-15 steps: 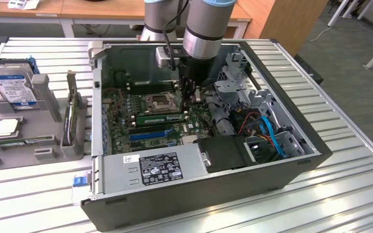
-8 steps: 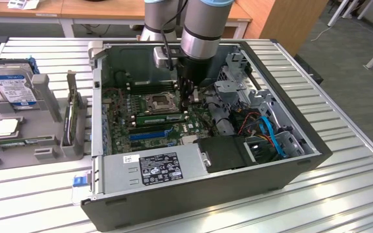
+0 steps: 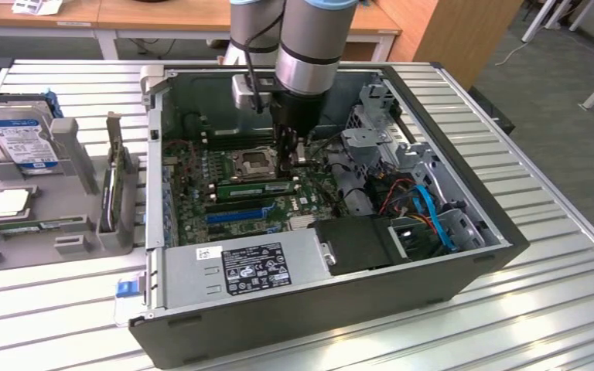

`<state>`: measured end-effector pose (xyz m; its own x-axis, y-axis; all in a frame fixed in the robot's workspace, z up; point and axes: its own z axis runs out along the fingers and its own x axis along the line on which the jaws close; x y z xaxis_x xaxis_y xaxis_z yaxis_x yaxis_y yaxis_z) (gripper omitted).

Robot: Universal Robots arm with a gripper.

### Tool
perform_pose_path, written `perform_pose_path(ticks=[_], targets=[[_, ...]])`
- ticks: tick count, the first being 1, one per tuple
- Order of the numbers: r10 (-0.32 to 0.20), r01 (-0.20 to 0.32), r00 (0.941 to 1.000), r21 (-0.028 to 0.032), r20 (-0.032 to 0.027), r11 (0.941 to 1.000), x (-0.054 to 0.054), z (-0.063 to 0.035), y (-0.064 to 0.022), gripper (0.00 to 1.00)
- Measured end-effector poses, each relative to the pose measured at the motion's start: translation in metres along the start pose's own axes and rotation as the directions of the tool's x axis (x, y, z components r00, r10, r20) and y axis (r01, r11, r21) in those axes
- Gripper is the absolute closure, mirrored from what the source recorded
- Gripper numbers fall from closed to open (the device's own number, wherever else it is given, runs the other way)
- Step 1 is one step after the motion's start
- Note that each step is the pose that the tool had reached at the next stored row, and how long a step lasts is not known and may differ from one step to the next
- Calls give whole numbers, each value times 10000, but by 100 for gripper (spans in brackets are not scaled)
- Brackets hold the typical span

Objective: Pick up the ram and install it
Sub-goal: 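Press down the ram until it locks into place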

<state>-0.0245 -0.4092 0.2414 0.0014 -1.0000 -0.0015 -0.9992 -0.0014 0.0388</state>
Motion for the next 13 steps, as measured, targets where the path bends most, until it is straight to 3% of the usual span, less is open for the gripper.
perform_pose_path(ticks=[13], targets=[[1, -1, 10000, 5, 0, 10000, 0, 12, 314, 90]])
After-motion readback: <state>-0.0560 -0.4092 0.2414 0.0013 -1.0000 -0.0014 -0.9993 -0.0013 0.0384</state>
